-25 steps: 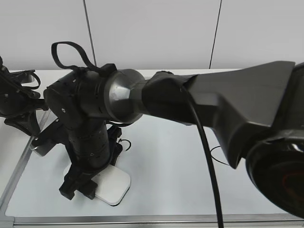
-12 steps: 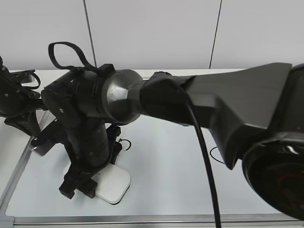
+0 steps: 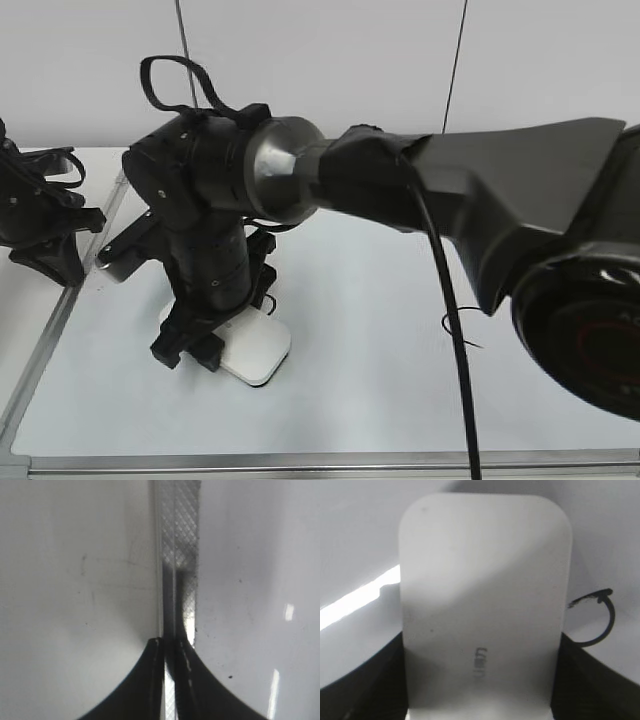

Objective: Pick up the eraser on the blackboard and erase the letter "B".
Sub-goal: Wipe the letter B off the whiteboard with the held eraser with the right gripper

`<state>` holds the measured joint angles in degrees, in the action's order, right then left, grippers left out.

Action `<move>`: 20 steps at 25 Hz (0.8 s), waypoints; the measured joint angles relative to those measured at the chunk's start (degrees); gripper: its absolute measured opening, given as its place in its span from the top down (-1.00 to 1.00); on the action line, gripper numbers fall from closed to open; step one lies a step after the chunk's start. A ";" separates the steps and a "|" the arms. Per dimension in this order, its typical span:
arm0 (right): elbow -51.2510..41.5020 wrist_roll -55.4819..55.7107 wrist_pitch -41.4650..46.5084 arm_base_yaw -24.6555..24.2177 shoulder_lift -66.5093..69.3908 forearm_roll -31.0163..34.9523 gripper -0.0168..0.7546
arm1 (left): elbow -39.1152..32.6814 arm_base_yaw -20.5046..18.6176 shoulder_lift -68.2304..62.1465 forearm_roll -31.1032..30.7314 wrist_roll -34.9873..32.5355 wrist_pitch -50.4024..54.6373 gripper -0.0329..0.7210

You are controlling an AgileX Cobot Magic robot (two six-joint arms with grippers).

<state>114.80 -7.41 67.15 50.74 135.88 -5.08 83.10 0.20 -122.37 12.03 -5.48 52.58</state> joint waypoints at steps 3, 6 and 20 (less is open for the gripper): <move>0.00 0.14 0.10 -1.43 0.00 0.00 -0.45 | 0.00 0.00 0.00 0.00 0.00 0.00 0.88; 0.00 0.20 0.13 -2.63 0.00 -0.11 -0.45 | 0.00 0.00 0.00 0.00 0.00 0.00 0.88; 0.00 0.41 0.30 -3.32 0.73 -0.22 -0.45 | 0.00 0.00 0.00 0.00 0.00 0.00 0.88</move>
<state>114.80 -6.99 67.45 47.43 136.60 -5.30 83.10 0.20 -122.37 12.03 -5.48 52.58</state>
